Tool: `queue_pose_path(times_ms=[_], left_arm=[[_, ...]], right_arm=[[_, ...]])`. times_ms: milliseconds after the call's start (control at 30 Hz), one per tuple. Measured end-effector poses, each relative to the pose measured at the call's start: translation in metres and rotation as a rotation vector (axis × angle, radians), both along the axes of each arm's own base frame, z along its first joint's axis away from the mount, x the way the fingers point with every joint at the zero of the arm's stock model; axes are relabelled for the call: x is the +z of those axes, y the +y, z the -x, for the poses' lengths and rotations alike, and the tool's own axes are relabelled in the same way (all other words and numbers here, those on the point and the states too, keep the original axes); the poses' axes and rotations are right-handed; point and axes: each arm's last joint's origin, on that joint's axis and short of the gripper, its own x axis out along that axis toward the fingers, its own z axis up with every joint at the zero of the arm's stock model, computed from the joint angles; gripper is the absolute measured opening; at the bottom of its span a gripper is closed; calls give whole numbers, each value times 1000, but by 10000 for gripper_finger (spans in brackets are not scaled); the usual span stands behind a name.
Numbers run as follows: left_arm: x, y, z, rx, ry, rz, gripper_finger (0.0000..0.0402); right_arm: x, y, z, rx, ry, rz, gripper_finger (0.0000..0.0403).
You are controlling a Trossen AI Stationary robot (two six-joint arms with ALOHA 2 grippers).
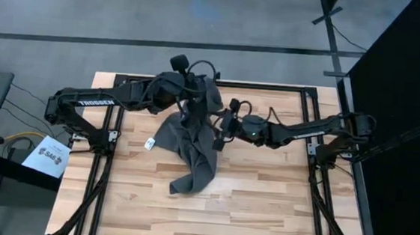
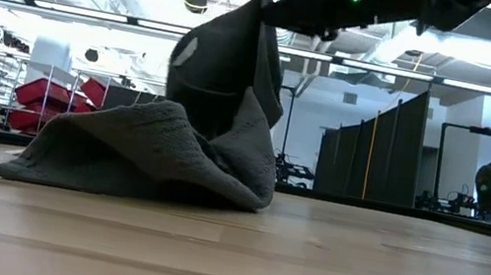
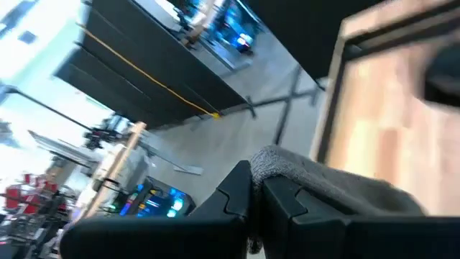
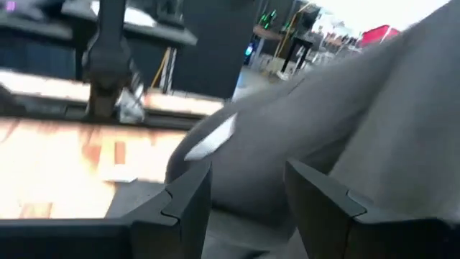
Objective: Roll towel
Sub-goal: Roll the gray towel
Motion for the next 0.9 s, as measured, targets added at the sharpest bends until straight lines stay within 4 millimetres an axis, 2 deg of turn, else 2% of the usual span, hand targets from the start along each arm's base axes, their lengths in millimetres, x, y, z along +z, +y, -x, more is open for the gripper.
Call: queue_pose_path(times_ms=[167, 300, 467, 667, 900], left_arm=[[6, 12, 4, 32, -13, -34, 0], [3, 13, 5, 41, -3, -17, 0], [-2, 12, 6, 40, 38, 7, 0], [-7, 11, 10, 49, 84, 39, 0], [-9, 11, 11, 51, 109, 46, 0]], right_arm=[[-22, 6, -20, 23, 63, 33, 164], [-42, -10, -43, -17, 148, 85, 164], [-33, -20, -62, -21, 261, 172, 163], [-33, -27, -62, 32, 482, 282, 163], [-41, -42, -56, 32, 604, 308, 163]])
